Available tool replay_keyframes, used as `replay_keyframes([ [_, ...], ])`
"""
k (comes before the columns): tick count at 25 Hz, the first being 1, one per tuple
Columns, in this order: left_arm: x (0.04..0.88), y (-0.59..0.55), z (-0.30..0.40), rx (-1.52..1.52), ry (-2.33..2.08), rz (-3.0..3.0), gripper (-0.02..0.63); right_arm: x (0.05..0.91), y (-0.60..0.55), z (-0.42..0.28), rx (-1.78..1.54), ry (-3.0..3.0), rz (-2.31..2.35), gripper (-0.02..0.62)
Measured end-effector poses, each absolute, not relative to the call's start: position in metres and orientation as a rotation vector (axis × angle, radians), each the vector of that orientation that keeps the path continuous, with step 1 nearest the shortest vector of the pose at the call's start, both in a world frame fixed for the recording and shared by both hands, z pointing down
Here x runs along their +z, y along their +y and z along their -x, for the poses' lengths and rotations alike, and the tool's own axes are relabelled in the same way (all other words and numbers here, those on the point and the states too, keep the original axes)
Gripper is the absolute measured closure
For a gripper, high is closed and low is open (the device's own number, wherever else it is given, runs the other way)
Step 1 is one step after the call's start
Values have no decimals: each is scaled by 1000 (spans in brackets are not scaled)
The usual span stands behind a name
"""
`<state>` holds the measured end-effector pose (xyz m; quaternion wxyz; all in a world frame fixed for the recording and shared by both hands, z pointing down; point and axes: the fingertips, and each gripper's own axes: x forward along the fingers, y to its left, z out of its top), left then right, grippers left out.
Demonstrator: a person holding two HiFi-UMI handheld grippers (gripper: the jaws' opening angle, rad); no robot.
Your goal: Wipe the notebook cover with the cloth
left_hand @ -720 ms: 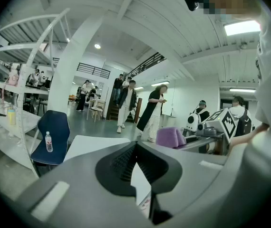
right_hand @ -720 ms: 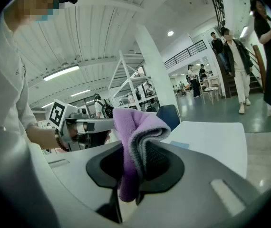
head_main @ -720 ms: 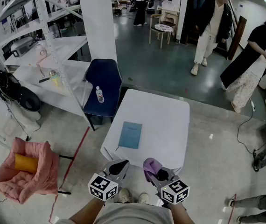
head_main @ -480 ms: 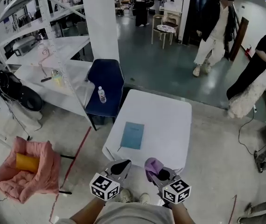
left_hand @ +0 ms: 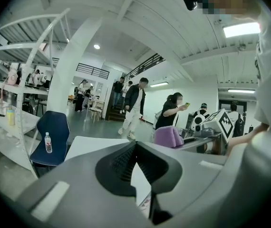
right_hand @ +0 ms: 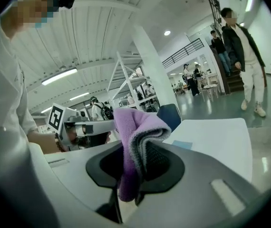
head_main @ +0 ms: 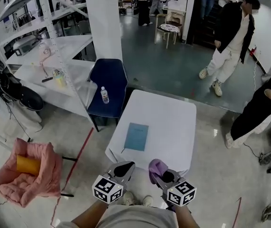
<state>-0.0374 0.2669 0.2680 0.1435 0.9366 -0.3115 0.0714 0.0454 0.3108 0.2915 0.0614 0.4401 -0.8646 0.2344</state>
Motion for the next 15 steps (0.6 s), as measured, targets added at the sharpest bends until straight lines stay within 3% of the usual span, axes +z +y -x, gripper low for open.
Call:
replay_keyframes([
  [15, 267, 269, 83, 201, -886, -2698, 606, 284, 305, -13, 684, -2598, -1389, 489],
])
